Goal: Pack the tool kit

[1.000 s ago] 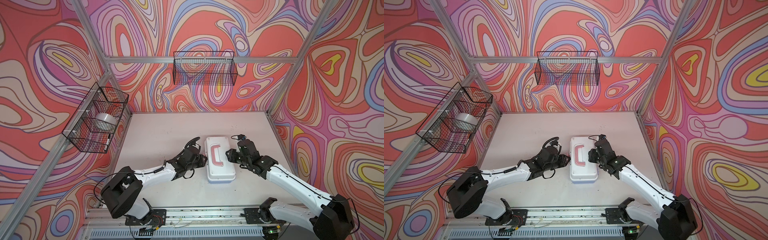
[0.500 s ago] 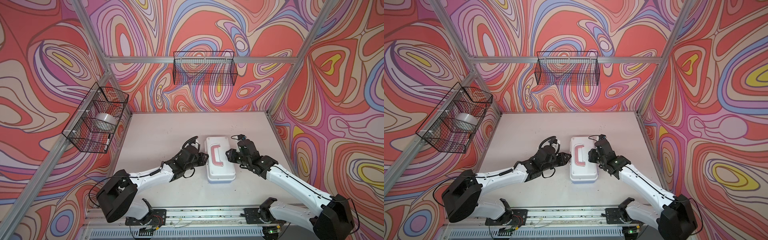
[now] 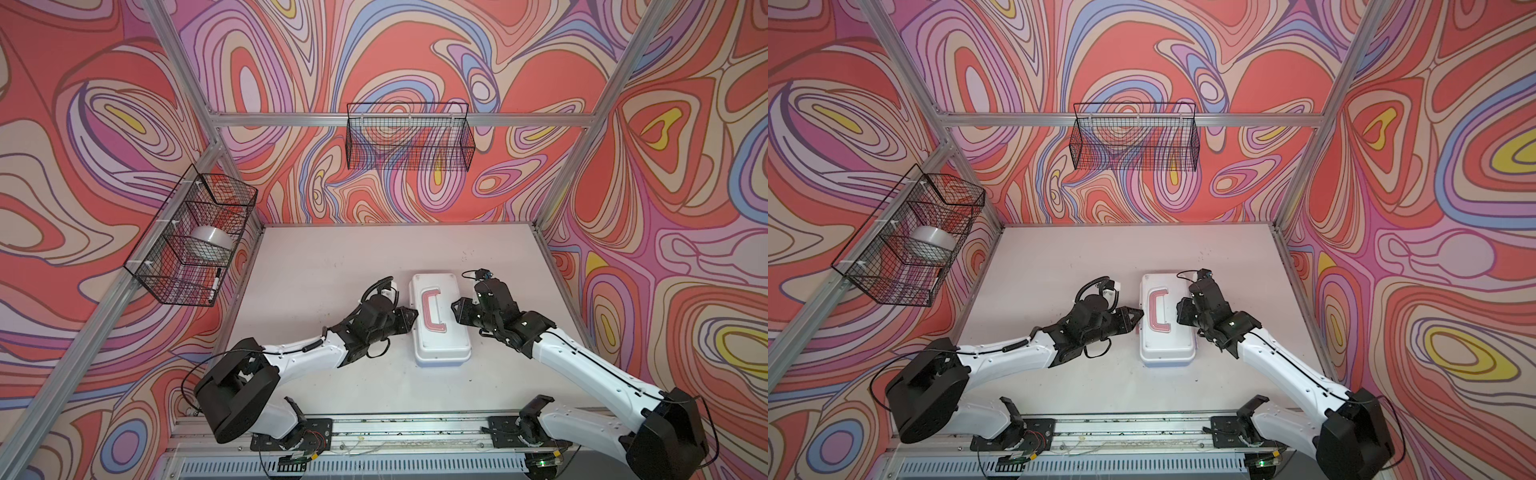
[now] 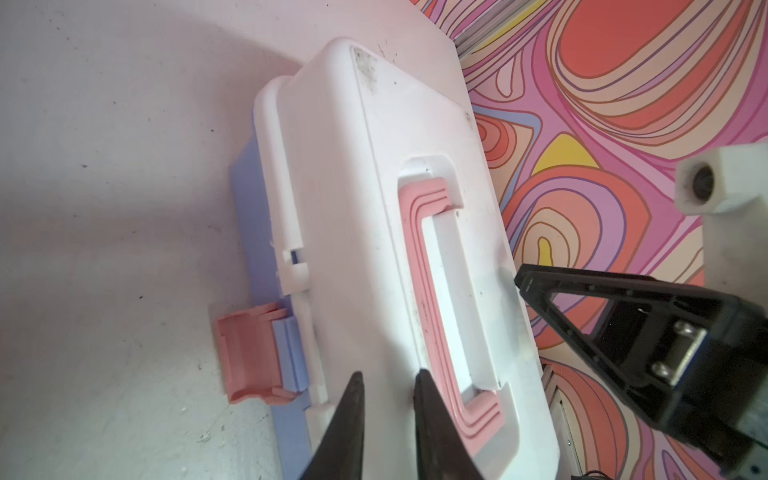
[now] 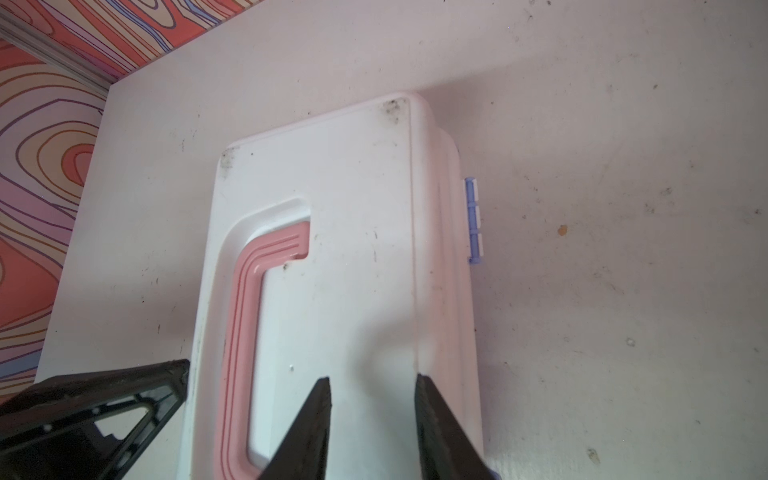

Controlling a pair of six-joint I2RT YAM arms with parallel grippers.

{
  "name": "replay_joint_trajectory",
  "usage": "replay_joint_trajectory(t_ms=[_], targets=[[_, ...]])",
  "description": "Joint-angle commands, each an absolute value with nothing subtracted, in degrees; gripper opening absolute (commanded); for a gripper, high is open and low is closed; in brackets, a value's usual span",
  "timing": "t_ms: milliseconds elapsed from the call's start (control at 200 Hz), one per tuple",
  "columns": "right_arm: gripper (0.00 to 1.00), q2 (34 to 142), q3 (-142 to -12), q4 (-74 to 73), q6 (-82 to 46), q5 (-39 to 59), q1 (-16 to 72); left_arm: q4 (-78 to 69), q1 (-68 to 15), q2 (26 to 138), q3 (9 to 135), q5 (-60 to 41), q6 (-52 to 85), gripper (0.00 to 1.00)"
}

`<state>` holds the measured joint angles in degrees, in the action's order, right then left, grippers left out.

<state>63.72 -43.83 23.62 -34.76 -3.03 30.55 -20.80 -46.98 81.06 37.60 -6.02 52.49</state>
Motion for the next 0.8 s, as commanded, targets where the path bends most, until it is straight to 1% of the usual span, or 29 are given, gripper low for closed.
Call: replay_joint_trajectory(t_ms=[0, 135, 195, 331, 511, 796], targets=[[0.37, 63.9, -44.4, 26.2, -34.0, -3.8, 30.9, -15.3, -46.6, 77.4, 34.3, -1.5, 50.0, 0.45], [0.38, 63.4, -44.5, 26.5, -33.4, -4.2, 30.8, -2.0, -47.0, 73.9, 33.8, 8.2, 45.0, 0.65], [0.38, 63.7, -44.7, 26.9, -33.0, -4.4, 30.9, -0.3, -47.2, 73.8, 32.7, 10.5, 43.0, 0.70], [0.41, 64.4, -45.1, 27.2, -32.7, -5.0, 30.8, -7.6, -49.3, 76.7, 27.2, 11.1, 39.4, 0.72], [0.44, 64.5, -46.1, 27.3, -33.2, -4.8, 30.8, -16.1, -55.7, 81.9, 26.0, 14.7, 35.6, 0.72], [0.44, 64.2, -47.6, 28.3, -32.9, -6.1, 30.8, -29.1, -57.0, 86.0, 23.2, 16.2, 31.7, 0.73]])
